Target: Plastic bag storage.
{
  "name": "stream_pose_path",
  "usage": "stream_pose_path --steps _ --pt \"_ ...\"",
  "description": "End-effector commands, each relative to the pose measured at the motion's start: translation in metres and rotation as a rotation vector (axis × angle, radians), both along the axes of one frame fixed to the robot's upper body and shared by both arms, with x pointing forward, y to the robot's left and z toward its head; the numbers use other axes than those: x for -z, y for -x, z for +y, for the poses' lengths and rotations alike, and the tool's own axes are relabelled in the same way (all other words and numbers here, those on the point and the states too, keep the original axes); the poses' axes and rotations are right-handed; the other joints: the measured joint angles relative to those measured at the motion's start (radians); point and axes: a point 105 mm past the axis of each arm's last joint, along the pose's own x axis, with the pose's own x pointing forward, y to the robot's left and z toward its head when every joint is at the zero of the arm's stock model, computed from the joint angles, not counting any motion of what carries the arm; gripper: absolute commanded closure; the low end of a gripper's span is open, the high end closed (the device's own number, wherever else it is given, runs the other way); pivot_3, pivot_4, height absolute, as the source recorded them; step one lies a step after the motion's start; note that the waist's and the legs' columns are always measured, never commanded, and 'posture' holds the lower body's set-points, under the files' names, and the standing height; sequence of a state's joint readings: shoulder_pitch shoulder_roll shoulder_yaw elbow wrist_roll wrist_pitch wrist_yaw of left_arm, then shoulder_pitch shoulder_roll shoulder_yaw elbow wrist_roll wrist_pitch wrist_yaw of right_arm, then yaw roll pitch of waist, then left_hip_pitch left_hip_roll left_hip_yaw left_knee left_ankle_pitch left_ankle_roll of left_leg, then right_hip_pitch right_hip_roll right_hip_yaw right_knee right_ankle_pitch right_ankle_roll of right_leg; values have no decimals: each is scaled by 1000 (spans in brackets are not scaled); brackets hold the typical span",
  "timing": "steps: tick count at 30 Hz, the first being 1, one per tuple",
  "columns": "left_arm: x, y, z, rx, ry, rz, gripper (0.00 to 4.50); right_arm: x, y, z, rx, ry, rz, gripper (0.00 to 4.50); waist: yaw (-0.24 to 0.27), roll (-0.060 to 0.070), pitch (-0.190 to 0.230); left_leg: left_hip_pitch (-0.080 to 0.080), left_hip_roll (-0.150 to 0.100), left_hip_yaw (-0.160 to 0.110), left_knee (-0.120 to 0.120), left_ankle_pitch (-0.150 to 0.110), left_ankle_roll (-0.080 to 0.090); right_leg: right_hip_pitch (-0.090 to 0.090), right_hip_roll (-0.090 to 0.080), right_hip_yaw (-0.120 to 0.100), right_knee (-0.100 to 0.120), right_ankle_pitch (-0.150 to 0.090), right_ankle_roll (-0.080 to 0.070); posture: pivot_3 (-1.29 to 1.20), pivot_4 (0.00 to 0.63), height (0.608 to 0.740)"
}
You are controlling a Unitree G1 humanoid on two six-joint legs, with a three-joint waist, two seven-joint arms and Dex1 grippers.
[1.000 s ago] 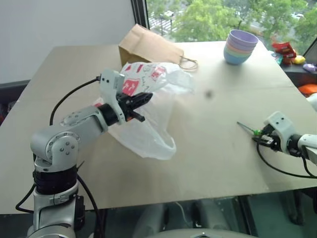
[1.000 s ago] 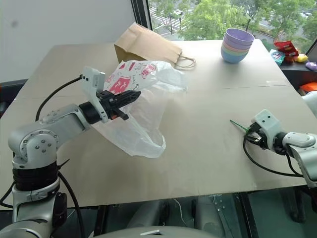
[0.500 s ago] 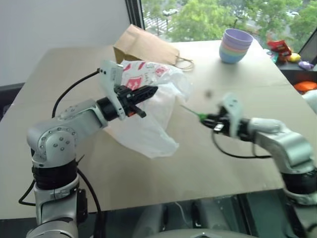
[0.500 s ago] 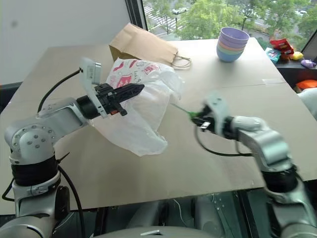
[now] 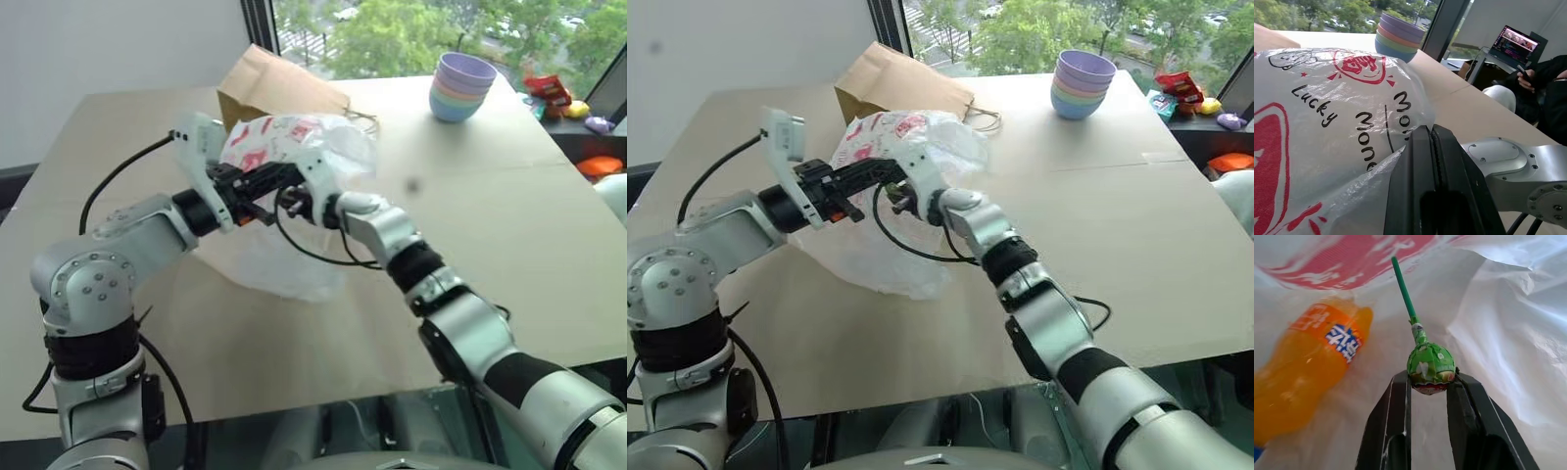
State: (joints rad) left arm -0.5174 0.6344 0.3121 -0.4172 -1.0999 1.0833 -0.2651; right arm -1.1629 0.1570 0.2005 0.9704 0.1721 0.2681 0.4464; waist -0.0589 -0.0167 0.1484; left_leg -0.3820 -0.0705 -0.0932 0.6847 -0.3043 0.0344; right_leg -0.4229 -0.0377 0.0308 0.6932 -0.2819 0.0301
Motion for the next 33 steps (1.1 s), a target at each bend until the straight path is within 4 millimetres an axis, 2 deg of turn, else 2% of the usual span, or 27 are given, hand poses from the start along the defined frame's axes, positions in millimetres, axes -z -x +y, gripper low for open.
stream_pose_path --steps 1,4,6,9,10,12,15,16,18,20,23,28,31,32,33 --pt "-8 5 0 -14 -2 -46 4500 -15 3 11 -57 -55 -67 2710 -4 0 0 0 0 0 0 0 0 0 0 0 0 0 0 0 150 740" --pt "-5 5 2 -30 1 -42 4500 -20 0 -2 -72 -57 -104 1326 -13 0 0 0 0 0 0 0 0 0 0 0 1 0 0 0 150 740" --pt "-1 2 5 -50 16 -34 4500 -23 7 -20 -114 -55 -146 389 -13 0 0 0 2 0 0 0 0 0 1 0 1 0 0 0 150 740" --pt "4 -4 8 -77 40 -20 4500 -37 31 -60 -144 -78 -210 389 -3 1 0 -1 1 -2 0 0 0 0 0 -2 1 0 0 0 150 740" --pt "6 -5 8 -75 43 -17 4500 -43 38 -74 -118 -80 -229 178 -1 1 0 -2 0 -3 2 0 0 0 -1 -3 1 0 0 0 150 740" --pt "8 -7 7 -69 48 -12 4500 -49 53 -97 -76 -34 -282 178 3 1 0 -3 0 -3 2 0 0 0 -1 -3 0 0 0 0 150 740" --pt "9 -12 9 -65 61 -5 4500 -47 72 -118 -26 58 -304 178 -1 2 0 -1 0 -3 1 0 0 0 0 -2 2 0 0 0 150 740" --pt "9 -12 8 -58 59 -6 4500 -48 73 -124 17 60 -295 178 -2 2 0 -1 1 -3 0 0 -1 0 1 -2 2 0 0 0 150 740" --pt "8 -13 9 -48 55 -7 4500 -49 67 -136 118 85 -295 178 -2 2 0 0 2 -4 -1 1 -2 0 2 -1 3 0 0 0 150 740" --pt "8 -12 9 -33 42 -6 4500 -50 49 -151 271 133 -316 178 1 2 0 0 2 -3 -1 1 -2 0 2 -1 3 0 0 0 150 740" --pt "9 -11 11 -28 31 -5 4500 -53 25 -162 416 113 -299 178 5 2 0 0 0 -3 0 1 -2 0 1 0 2 1 -1 0 150 740" --pt "9 -9 10 -21 15 -14 4500 -49 -17 -145 447 93 -259 178 1 2 0 1 0 -2 -1 1 -2 -1 1 1 2 1 -1 0 150 740" --pt "8 -5 9 -23 10 -22 4500 -55 -31 -138 425 67 -260 178 -4 2 0 0 0 -2 -1 1 -2 -1 1 0 2 1 -1 0 150 740" --pt "8 -4 10 -27 7 -24 4500 -59 -34 -139 422 48 -260 699 -3 2 0 0 0 -2 -1 1 -2 -1 1 0 1 1 -1 0 150 740" --pt "8 -3 11 -31 5 -26 4500 -62 -35 -139 417 36 -261 1010 -2 2 0 -1 0 -3 -1 1 -2 -1 1 0 1 1 -1 0 150 740"
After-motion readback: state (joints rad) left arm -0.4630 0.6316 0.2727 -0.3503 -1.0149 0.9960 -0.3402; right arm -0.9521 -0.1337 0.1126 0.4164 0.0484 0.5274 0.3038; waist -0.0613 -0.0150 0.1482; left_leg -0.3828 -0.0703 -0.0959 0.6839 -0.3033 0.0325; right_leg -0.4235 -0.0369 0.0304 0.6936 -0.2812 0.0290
